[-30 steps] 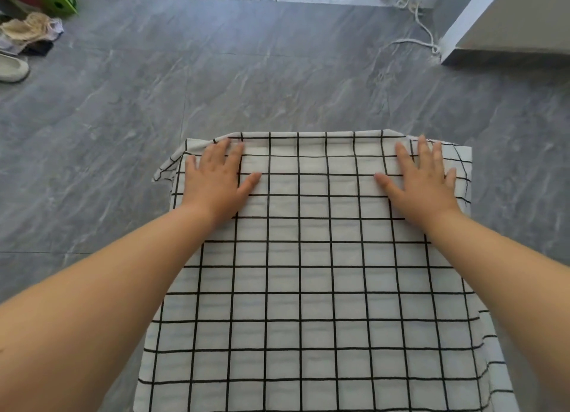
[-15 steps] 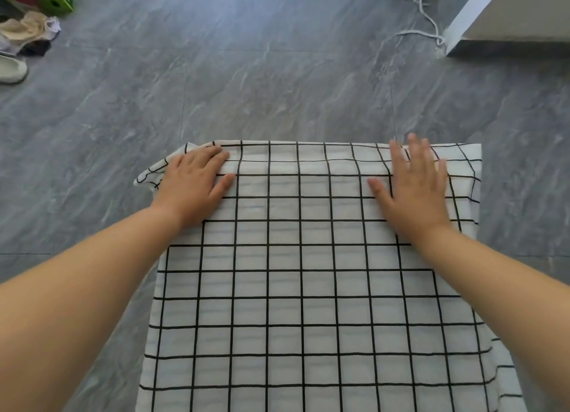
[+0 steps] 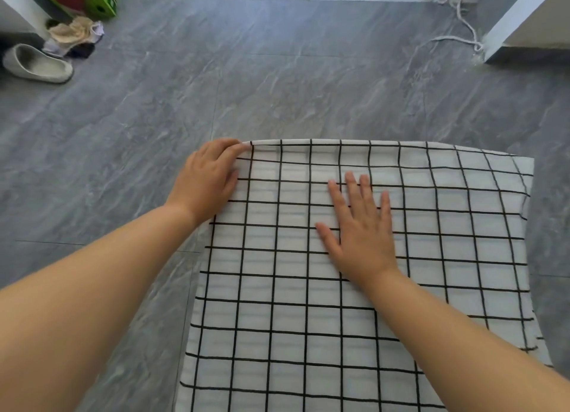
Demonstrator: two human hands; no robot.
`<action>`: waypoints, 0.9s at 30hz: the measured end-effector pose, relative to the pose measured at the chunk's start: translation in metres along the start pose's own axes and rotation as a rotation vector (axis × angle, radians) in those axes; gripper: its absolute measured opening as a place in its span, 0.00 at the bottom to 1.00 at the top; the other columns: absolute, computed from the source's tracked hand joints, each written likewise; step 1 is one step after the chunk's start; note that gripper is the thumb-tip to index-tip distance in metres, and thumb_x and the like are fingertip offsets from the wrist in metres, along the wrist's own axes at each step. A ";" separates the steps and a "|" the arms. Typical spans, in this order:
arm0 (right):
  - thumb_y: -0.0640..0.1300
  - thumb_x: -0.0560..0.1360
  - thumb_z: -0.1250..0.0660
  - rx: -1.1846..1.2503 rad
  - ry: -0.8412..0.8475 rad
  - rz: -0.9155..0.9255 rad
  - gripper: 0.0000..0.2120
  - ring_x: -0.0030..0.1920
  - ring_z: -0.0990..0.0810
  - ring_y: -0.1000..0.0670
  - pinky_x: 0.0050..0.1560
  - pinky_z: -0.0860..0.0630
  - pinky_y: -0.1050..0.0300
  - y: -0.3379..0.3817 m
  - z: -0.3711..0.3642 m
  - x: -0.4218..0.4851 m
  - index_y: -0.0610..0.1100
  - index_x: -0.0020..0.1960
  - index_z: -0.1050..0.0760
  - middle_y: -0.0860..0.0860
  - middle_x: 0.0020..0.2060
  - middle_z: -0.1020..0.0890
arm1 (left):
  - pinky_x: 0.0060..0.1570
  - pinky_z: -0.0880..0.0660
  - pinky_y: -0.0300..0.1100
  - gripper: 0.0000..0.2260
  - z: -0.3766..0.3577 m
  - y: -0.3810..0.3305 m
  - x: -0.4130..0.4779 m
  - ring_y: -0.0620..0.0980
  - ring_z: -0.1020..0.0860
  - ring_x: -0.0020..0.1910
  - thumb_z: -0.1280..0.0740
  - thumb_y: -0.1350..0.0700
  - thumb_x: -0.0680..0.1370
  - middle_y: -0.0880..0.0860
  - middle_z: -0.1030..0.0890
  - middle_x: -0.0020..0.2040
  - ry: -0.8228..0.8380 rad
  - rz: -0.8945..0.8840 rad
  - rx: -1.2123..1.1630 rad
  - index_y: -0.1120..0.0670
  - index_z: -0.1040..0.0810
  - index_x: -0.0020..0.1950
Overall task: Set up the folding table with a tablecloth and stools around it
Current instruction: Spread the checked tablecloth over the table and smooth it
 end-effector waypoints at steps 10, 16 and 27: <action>0.63 0.78 0.54 0.009 -0.009 -0.009 0.33 0.78 0.60 0.47 0.75 0.56 0.39 0.000 0.004 0.000 0.50 0.79 0.54 0.47 0.79 0.53 | 0.44 0.27 0.51 0.12 0.011 0.022 0.010 0.56 0.27 0.55 0.35 0.51 0.78 0.55 0.24 0.55 -0.053 0.252 0.009 0.56 0.23 0.57; 0.62 0.79 0.52 0.039 -0.016 -0.013 0.32 0.78 0.60 0.48 0.76 0.57 0.41 0.000 0.004 0.000 0.51 0.79 0.53 0.49 0.79 0.53 | 0.38 0.34 0.45 0.09 0.011 0.022 0.018 0.56 0.24 0.49 0.35 0.52 0.78 0.54 0.21 0.50 -0.074 0.167 0.088 0.56 0.21 0.53; 0.62 0.79 0.54 0.038 -0.022 -0.013 0.32 0.78 0.59 0.48 0.76 0.59 0.42 0.000 0.006 -0.001 0.51 0.79 0.52 0.48 0.79 0.51 | 0.42 0.33 0.45 0.07 0.019 0.026 0.035 0.52 0.27 0.42 0.42 0.55 0.81 0.52 0.24 0.44 0.046 0.289 -0.255 0.56 0.27 0.53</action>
Point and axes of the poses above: each hand's wrist, its own x-axis towards the middle knuckle, its own z-axis out of the back of the hand, y = z × x, the point moved 1 cm from there along x, towards the middle knuckle
